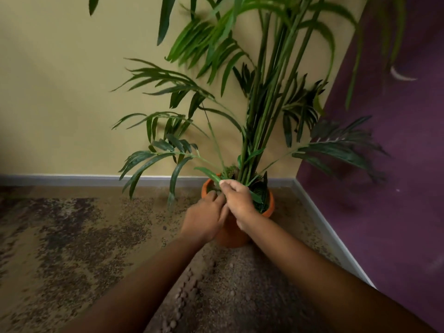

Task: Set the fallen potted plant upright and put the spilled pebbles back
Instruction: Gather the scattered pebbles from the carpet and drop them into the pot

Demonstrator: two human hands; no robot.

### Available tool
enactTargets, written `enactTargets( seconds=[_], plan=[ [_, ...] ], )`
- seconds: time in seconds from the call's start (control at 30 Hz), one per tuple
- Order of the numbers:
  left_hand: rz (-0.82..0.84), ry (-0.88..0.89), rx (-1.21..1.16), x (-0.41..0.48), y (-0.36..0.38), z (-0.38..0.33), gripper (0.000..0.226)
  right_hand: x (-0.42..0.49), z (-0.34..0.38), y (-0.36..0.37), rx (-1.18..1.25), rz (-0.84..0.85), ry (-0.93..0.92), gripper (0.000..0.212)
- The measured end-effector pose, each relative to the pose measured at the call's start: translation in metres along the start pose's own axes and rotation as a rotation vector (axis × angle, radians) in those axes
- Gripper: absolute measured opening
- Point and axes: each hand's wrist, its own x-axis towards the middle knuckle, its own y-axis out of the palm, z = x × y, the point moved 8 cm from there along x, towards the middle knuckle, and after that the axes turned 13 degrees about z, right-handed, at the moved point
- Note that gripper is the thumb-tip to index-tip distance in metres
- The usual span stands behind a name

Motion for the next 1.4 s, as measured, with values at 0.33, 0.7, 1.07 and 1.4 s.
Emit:
enactTargets(
  seconds=[0.33,0.7,1.07,1.4],
  plan=[
    [0.321,0.153,0.668,0.017,-0.034,-0.013,0.045,-0.024,0.059,-0.067,-0.740,-0.369,-0.189,0.027],
    [0.493,0.037,0.485,0.020,0.016,0.021,0.062,-0.009,0.055,-0.042,-1.472,-0.207,-0.220,0.022],
    [0.449,0.014,0.407,0.009,0.048,0.032,0.071,0.015,0.036,-0.031,-1.406,-0.339,-0.224,0.027],
    [0.367,0.012,0.341,0.000,0.055,0.038,0.074,0.016,0.016,-0.035,-1.338,-0.306,-0.242,0.027]
  ],
)
